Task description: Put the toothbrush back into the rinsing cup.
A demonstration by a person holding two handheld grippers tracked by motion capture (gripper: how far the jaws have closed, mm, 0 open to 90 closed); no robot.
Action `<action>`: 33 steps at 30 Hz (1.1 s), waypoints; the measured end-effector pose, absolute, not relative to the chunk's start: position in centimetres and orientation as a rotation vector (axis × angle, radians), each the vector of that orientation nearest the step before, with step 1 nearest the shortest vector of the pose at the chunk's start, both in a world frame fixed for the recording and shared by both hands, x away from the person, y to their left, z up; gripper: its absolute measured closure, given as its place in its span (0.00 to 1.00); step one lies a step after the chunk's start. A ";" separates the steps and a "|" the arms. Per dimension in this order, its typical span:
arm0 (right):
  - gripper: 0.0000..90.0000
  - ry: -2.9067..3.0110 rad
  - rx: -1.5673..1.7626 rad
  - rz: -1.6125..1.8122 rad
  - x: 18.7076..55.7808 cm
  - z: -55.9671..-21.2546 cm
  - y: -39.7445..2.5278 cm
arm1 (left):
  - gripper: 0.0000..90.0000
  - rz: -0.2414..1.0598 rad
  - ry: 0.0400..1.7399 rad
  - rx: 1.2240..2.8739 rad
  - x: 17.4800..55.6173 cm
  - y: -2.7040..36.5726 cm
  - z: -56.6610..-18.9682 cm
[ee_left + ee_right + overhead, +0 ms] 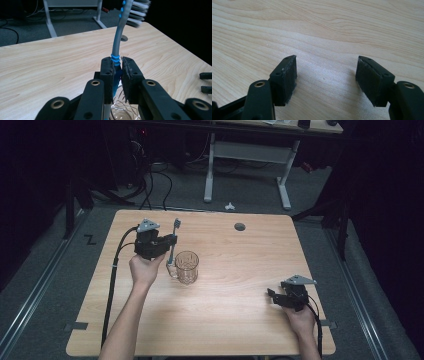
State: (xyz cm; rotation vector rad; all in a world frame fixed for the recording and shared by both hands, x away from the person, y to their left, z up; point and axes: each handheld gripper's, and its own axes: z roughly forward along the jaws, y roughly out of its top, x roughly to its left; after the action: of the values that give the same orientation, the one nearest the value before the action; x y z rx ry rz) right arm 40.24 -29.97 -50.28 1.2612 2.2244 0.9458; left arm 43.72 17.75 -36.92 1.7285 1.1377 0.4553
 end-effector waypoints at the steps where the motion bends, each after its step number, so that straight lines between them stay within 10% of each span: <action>1: 0.38 2.224 1.261 0.946 40.2 -50.3 -30.0 | 0.89 0.455 1.139 1.729 43.7 17.8 -36.9; 33: 0.38 2.225 1.261 0.946 40.2 -50.3 -30.0 | 0.89 0.438 1.176 1.716 42.6 18.9 -38.1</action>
State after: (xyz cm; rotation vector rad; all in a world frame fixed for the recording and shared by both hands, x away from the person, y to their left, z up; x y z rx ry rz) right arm 40.24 -29.97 -50.28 1.2610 2.2246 0.9458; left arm 42.59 18.94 -38.14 1.7160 1.1755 0.4382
